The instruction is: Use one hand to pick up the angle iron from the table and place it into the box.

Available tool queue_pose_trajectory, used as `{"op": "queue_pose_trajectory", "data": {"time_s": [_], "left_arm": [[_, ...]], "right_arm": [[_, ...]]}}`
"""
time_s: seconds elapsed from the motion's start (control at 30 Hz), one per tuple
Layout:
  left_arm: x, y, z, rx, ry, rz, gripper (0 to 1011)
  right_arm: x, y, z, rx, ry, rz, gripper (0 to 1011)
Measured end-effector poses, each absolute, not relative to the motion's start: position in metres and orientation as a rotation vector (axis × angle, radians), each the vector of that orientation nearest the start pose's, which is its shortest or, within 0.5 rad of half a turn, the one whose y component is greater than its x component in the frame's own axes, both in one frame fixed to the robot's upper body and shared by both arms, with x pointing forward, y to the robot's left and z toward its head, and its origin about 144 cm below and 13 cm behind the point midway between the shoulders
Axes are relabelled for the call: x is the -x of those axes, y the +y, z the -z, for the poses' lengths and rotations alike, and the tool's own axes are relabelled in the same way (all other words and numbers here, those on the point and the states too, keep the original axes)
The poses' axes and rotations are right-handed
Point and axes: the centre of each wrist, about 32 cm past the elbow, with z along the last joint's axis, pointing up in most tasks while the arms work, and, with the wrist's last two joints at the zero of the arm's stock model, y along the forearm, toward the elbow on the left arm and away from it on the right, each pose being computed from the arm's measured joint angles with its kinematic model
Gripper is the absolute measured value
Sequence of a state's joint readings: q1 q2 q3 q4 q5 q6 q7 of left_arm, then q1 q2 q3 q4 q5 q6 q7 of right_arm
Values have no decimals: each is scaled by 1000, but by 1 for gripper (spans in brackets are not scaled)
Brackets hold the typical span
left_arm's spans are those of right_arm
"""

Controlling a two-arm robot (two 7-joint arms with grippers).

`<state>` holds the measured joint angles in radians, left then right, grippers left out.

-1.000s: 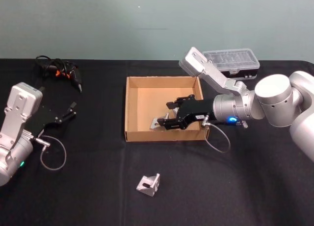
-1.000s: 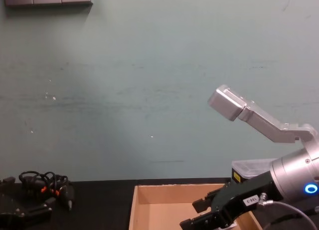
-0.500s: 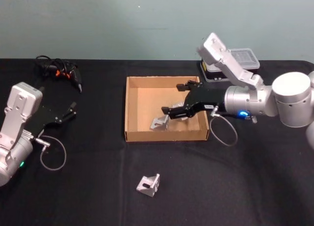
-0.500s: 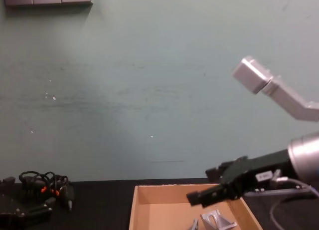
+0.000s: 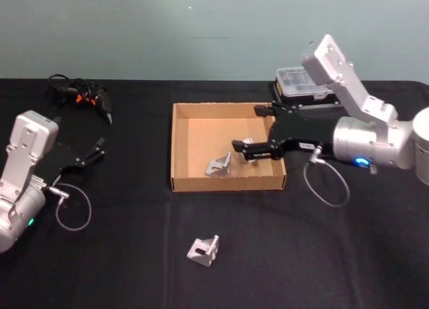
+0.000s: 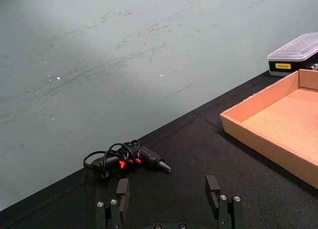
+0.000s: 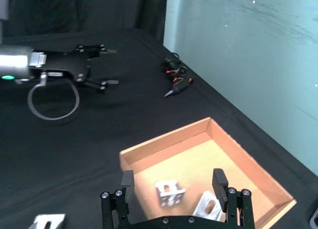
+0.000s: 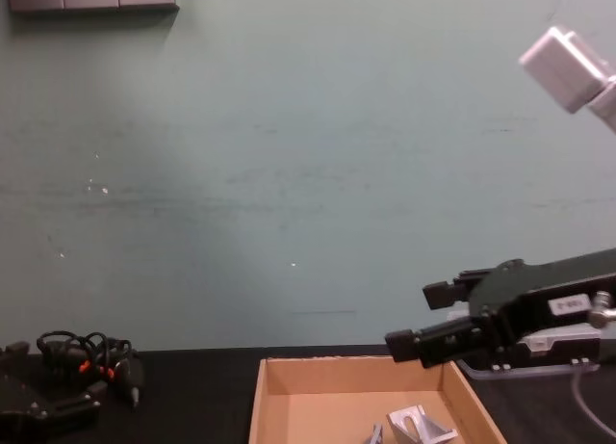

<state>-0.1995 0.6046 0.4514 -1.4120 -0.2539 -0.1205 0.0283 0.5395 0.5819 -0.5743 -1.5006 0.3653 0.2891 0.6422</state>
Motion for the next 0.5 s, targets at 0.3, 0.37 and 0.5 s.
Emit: {"op": "queue_pose_trajectory", "data": {"time_s": [0.3,0.37,0.5], "left_arm": [[-489,310,-1140,-304,-285,-1248,1000],[-489,310,-1140,-304,-285,-1248,1000],[-489,310,-1140,-304,-285,-1248,1000]], "right_arm": [[-522,-260,-1265,418,-101,527,1000],[-514,-259,-1263,426,-90,510,1000],[-504,-255,-1256,441,-71,479,1000]]}}
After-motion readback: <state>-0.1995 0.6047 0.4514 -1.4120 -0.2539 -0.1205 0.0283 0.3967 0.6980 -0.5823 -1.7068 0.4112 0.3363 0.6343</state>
